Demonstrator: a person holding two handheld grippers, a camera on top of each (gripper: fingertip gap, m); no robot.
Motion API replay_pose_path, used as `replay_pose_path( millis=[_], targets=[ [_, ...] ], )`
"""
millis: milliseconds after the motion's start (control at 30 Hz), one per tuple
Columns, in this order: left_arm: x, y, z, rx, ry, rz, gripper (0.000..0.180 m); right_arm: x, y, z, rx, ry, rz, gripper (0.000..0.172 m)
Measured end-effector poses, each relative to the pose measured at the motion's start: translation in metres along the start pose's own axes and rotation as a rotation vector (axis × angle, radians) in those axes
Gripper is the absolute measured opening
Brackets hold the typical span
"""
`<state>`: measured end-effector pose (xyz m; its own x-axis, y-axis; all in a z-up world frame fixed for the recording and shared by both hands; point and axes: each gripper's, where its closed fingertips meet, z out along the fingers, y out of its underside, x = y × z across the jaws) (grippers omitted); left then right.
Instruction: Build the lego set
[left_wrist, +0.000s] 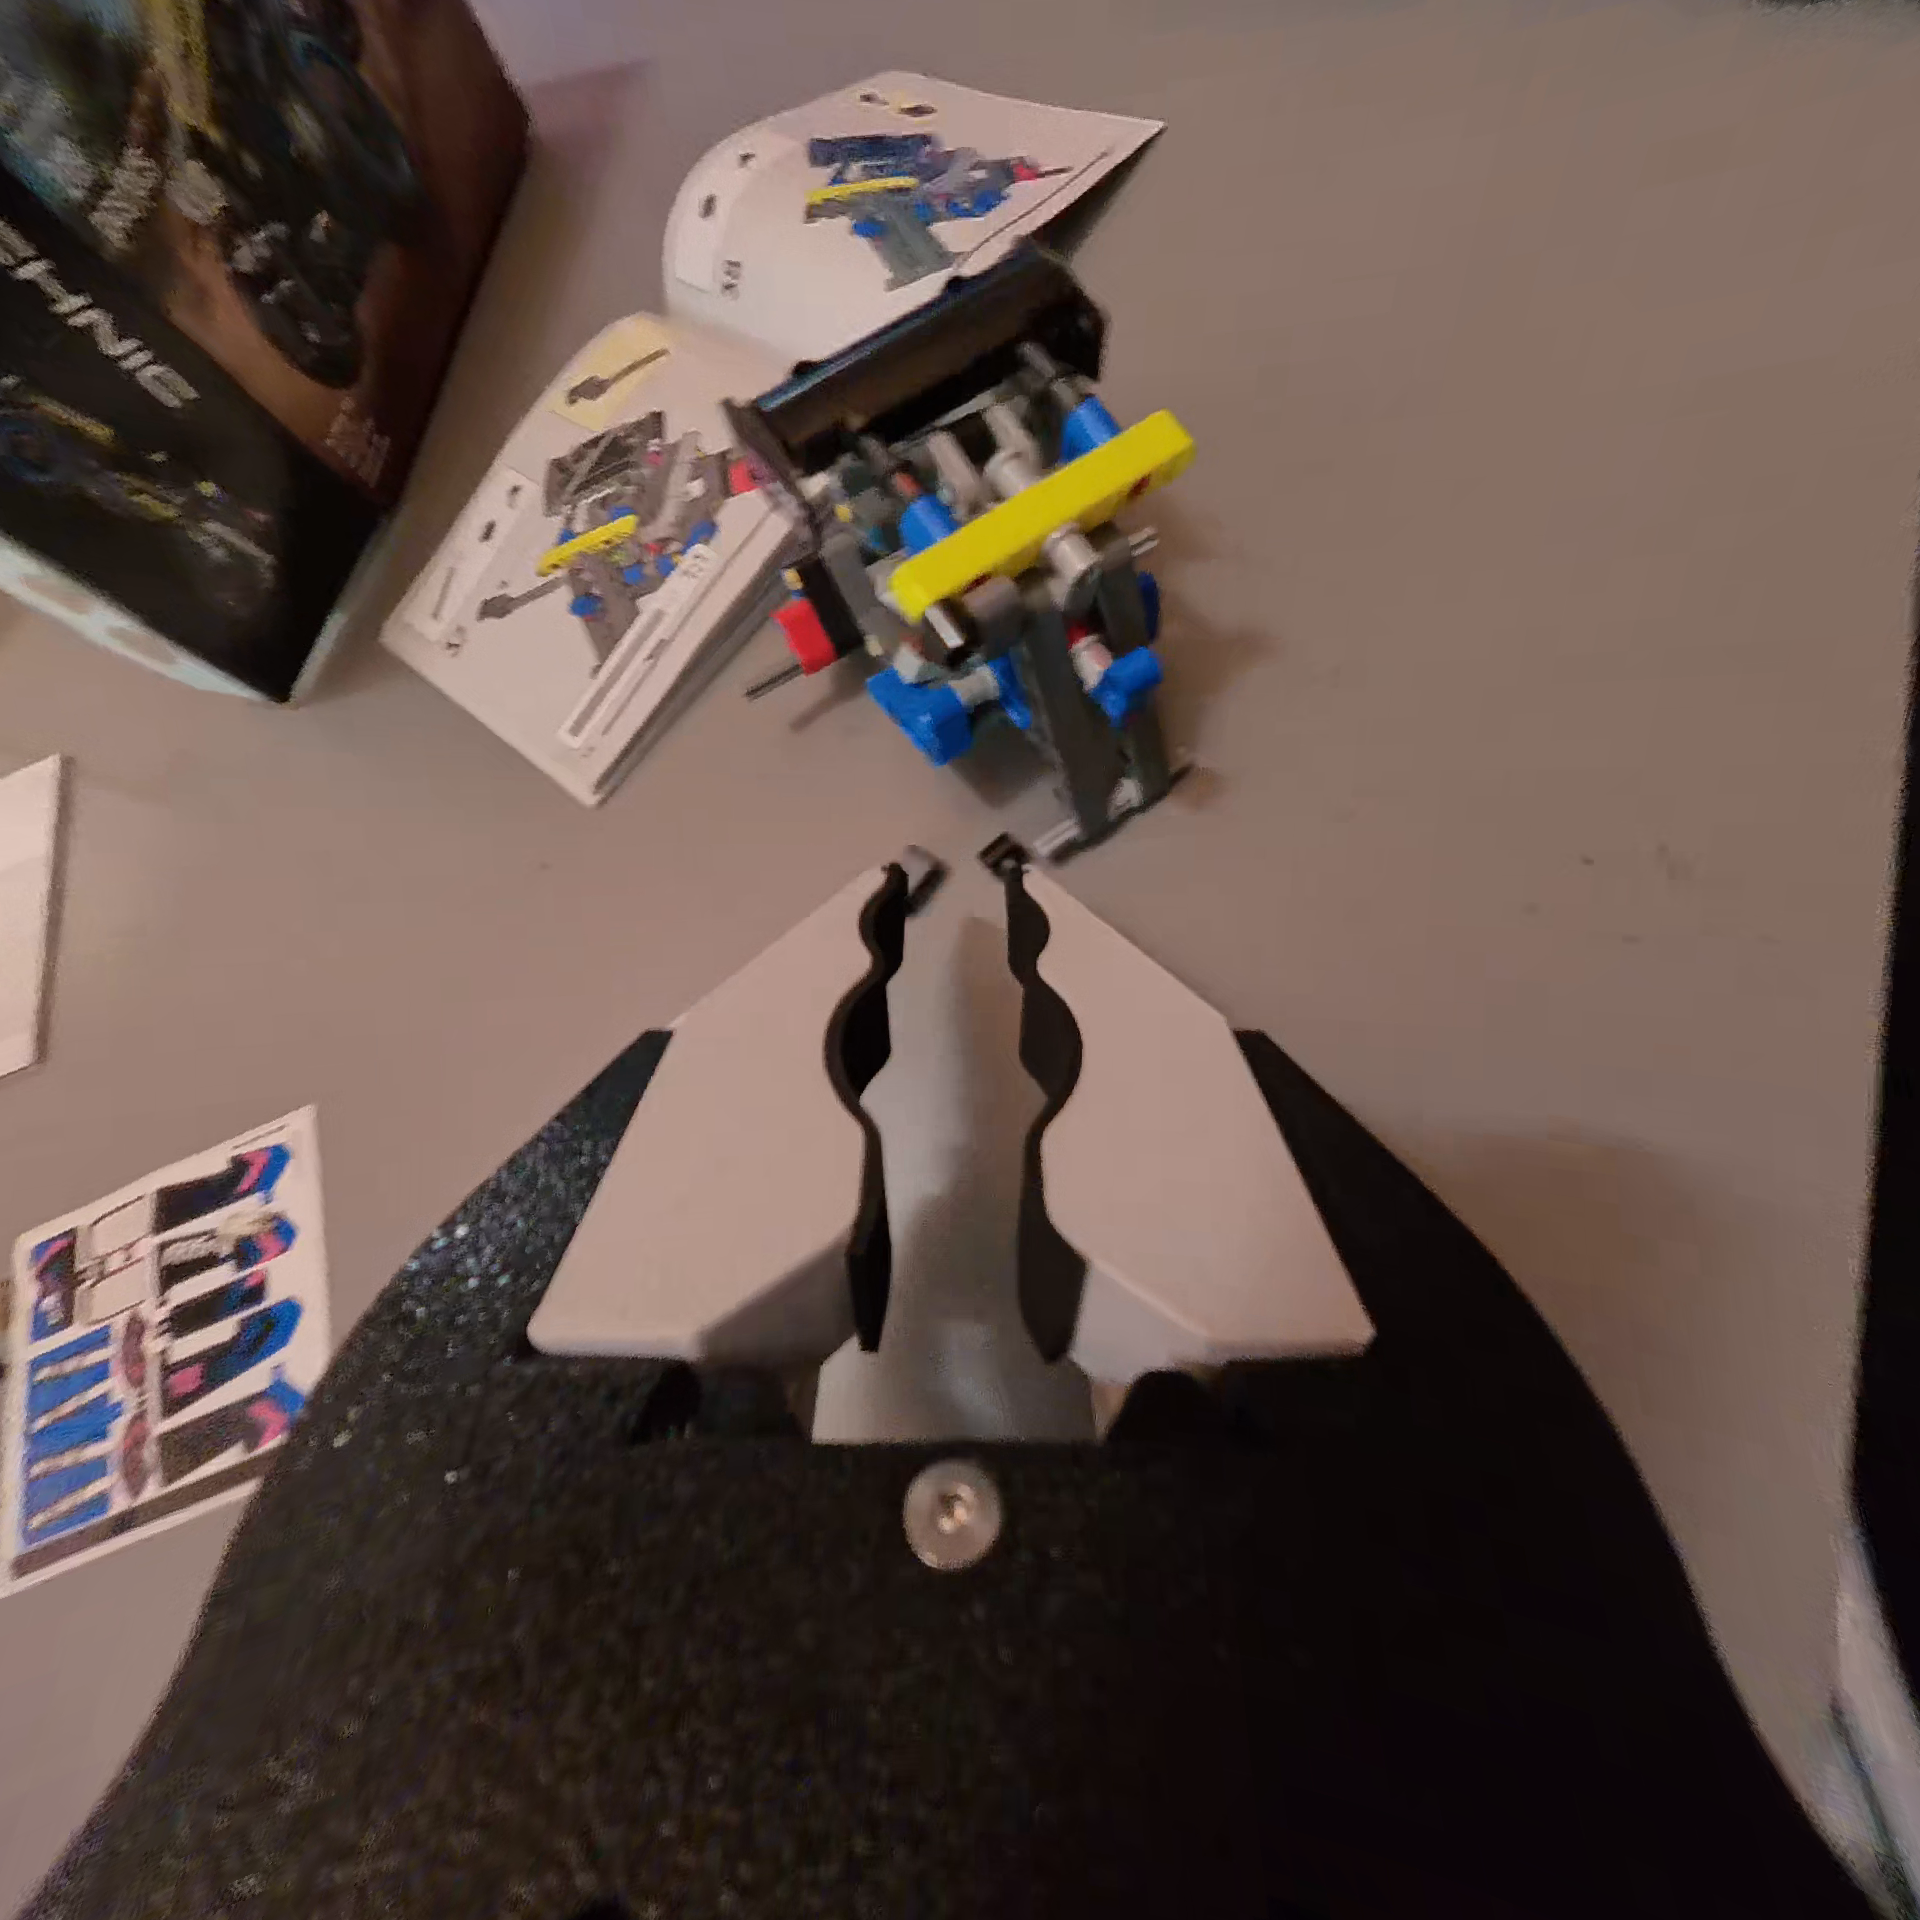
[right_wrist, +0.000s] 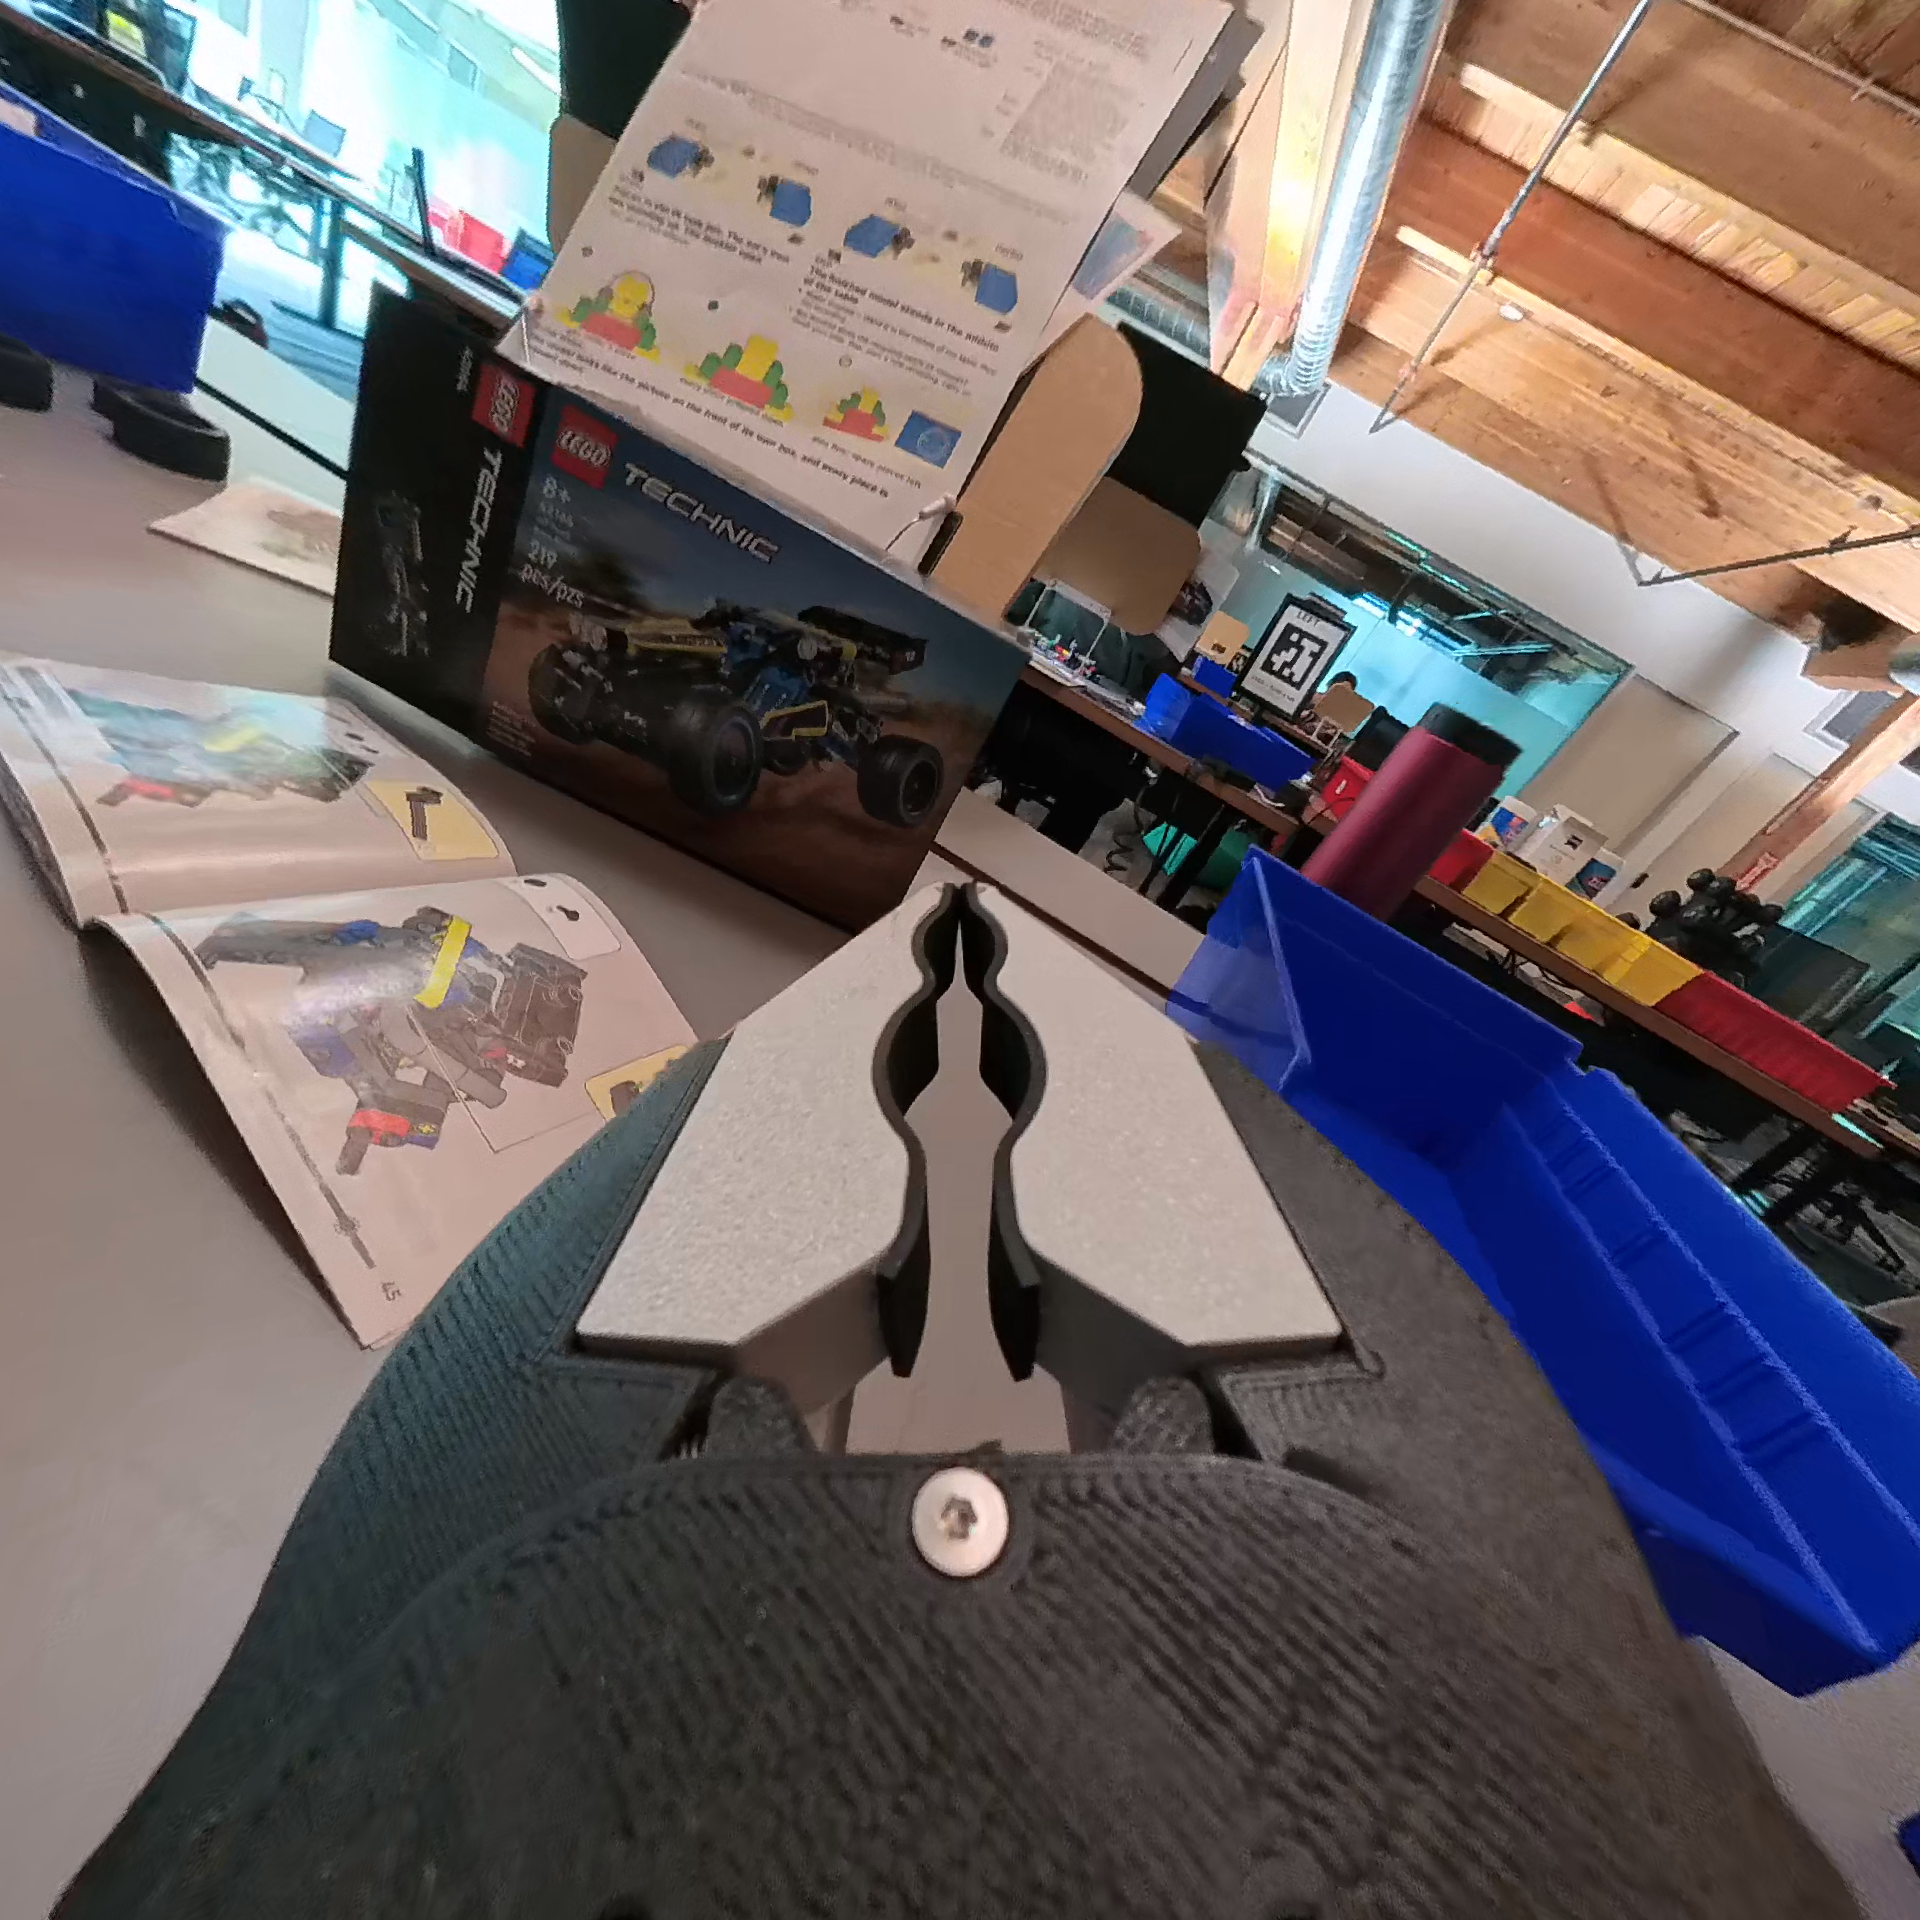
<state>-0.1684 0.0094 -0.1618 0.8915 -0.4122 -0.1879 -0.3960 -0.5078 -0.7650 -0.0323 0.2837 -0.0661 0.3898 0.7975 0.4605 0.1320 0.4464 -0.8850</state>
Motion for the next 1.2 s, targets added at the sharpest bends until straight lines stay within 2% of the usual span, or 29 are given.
replay_pose_path(
  millis=[100,167,300,367,433,533,600,667,733,833,967,1033,1100,1200],
  targets=[
    [-0.013,0.013,0.006,-0.074,-0.007,0.014,0.025,-0.012,-0.020,-0.008,0.018,-0.044,-0.025,0.000],
    [-0.013,0.017,0.015,-0.108,0.032,0.035,0.030,-0.039,-0.028,-0.016,-0.009,-0.182,-0.003,0.000],
    [-0.014,0.014,0.024,-0.102,0.063,0.042,0.006,-0.117,-0.035,-0.061,-0.113,-0.558,-0.004,0.003],
    [-0.014,0.014,0.024,-0.106,0.062,0.039,0.006,-0.147,-0.029,-0.087,-0.198,-0.676,-0.037,0.004],
    [-0.013,0.015,0.022,-0.095,0.052,0.010,0.006,-0.177,-0.029,-0.103,-0.219,-0.821,-0.097,0.008],
    [-0.011,0.018,0.017,-0.073,0.028,-0.074,0.006,-0.199,-0.029,-0.103,-0.307,-0.912,-0.092,0.015],
    [-0.016,0.020,0.009,-0.063,-0.030,-0.117,0.006,-0.219,-0.036,-0.109,-0.283,-0.998,-0.083,0.017],
    [-0.016,0.016,-0.003,-0.015,-0.062,-0.165,0.006,-0.229,-0.041,-0.106,-0.246,-0.996,-0.096,0.017],
    [-0.011,0.008,-0.015,0.053,-0.068,-0.200,0.005,-0.234,-0.047,-0.094,-0.209,-0.925,-0.070,0.019],
    [0.000,-0.003,-0.028,0.147,-0.051,-0.253,0.005,-0.245,-0.068,-0.084,-0.111,-0.855,-0.065,0.018],
    [0.023,-0.019,-0.034,0.248,0.052,-0.340,0.005,-0.260,-0.102,-0.067,0.004,-0.761,-0.003,0.006],
    [0.031,-0.029,-0.038,0.315,0.130,-0.417,0.005,-0.269,-0.106,-0.060,-0.006,-0.726,0.013,0.005],
    [0.040,-0.037,-0.043,0.378,0.227,-0.506,0.005,-0.284,-0.113,-0.062,0.016,-0.757,-0.009,0.005],
    [0.041,-0.039,-0.049,0.436,0.268,-0.564,0.005,-0.297,-0.116,-0.061,0.011,-0.753,-0.025,0.005]
  ],
)
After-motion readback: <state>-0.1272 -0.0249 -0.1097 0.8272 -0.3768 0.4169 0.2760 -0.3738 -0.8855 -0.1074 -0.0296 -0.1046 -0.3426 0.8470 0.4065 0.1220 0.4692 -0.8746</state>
